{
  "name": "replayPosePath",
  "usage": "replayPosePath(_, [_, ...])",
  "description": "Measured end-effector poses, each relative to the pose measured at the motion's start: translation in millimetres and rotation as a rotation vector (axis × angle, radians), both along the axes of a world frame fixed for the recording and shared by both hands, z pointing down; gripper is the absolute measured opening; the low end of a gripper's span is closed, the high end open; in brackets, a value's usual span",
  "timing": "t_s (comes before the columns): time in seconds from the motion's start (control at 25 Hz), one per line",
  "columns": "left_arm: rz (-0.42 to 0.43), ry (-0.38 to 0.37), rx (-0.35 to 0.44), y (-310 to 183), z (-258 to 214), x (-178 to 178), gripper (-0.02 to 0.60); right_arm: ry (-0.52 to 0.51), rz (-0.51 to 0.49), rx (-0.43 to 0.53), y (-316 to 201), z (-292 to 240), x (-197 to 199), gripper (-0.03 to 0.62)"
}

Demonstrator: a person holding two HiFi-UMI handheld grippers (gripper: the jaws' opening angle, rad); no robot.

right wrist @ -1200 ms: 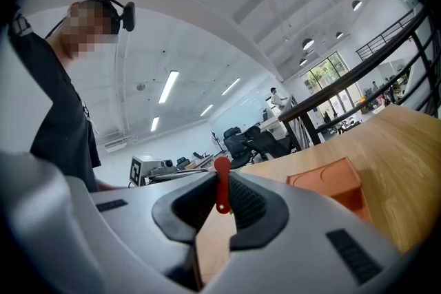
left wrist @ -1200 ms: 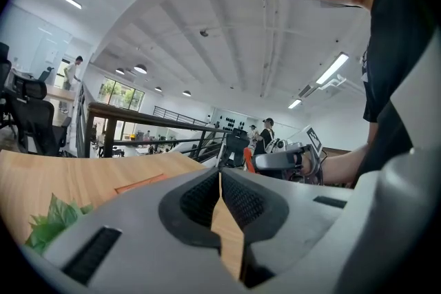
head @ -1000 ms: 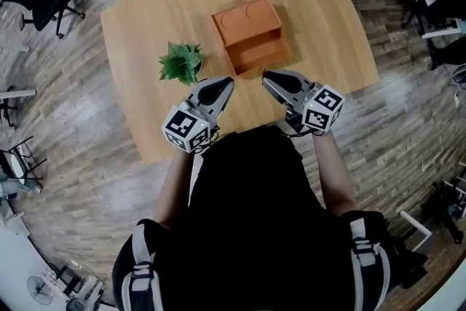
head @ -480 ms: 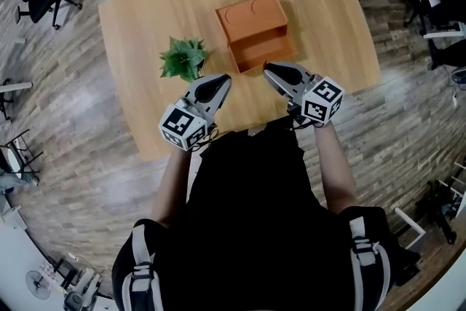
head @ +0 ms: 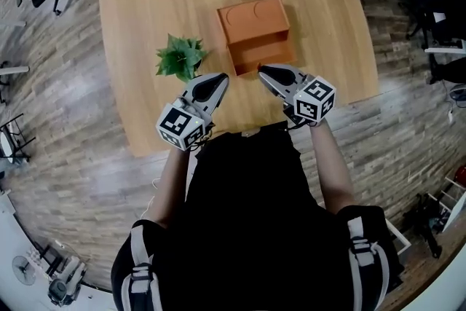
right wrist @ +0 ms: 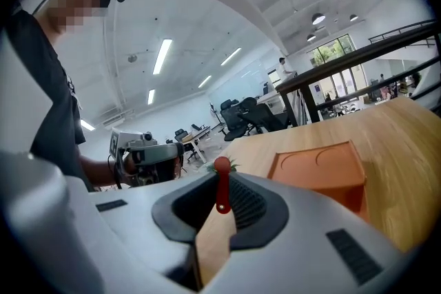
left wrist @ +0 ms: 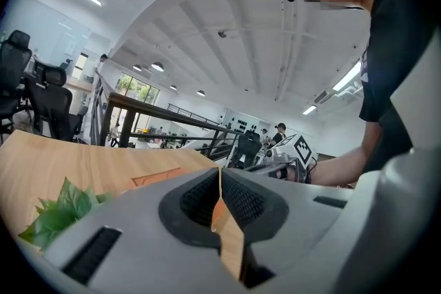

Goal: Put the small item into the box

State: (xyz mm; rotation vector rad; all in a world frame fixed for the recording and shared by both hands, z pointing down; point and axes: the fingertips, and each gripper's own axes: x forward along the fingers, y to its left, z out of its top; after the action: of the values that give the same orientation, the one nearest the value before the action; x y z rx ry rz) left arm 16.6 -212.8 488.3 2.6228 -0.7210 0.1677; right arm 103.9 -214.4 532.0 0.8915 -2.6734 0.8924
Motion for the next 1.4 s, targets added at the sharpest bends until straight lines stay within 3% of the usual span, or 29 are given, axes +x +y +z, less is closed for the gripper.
replayPosePath(0.6, [-0.116, -0.023, -0.029, -10, 8, -2, 0.031, 0.158, -0.211, -0.06, -21, 59, -11, 0.064])
replayPosePath(1.4, [-0.189, -0.054, -0.082, -16, 23, -19, 0.031, 0.416, -0.323, -0.149, -53, 147, -5, 0.066])
